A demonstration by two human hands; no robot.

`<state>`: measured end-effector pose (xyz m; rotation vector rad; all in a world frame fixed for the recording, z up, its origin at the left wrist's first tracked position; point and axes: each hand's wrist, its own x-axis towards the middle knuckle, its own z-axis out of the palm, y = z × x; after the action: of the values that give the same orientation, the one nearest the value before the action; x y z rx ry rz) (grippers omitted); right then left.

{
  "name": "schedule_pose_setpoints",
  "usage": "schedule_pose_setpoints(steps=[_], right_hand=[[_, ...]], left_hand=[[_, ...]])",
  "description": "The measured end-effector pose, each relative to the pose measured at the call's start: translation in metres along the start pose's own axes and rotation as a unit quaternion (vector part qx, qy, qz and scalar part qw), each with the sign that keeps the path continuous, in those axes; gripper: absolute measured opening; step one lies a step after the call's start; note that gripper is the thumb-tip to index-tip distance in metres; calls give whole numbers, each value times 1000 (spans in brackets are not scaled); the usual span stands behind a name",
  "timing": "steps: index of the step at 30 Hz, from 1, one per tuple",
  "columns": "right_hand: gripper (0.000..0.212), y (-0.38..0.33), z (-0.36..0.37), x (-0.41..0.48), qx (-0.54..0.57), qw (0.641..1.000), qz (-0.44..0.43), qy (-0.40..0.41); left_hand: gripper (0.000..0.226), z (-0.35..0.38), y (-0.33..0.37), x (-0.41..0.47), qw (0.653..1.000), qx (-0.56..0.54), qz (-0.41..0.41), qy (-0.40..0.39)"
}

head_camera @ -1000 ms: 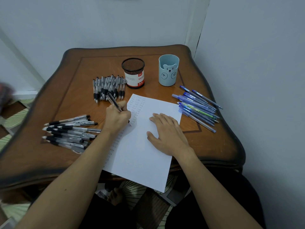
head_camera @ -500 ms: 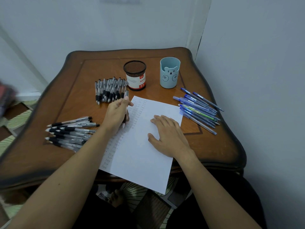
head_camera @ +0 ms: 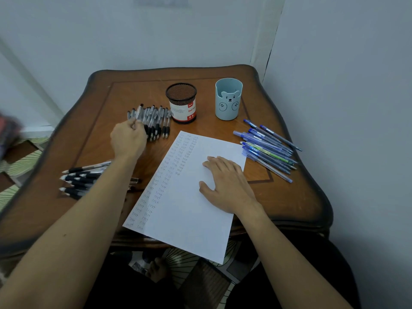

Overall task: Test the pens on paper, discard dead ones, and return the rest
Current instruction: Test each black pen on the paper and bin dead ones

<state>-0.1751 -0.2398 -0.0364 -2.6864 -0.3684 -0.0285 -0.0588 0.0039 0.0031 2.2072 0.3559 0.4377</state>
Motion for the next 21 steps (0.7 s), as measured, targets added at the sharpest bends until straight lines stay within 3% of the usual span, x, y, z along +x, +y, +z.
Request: schedule_pose_setpoints(steps=[4,10,16,21], right_hand=[[57,1,0,0,1,1000,0,1],[57,1,2,1,-3,1000,1,4],[57,2,2,2,-5,1000,-2,9],[56,2,3,1,-3,1000,-2,12]], left_hand=[[37,3,15,15,996,67,-57,-25],[49,14,27,14,989,130,-57,-39],[57,8,11,12,989,146,-11,-36],[57,-12,0,-5,996,71,38,-34]])
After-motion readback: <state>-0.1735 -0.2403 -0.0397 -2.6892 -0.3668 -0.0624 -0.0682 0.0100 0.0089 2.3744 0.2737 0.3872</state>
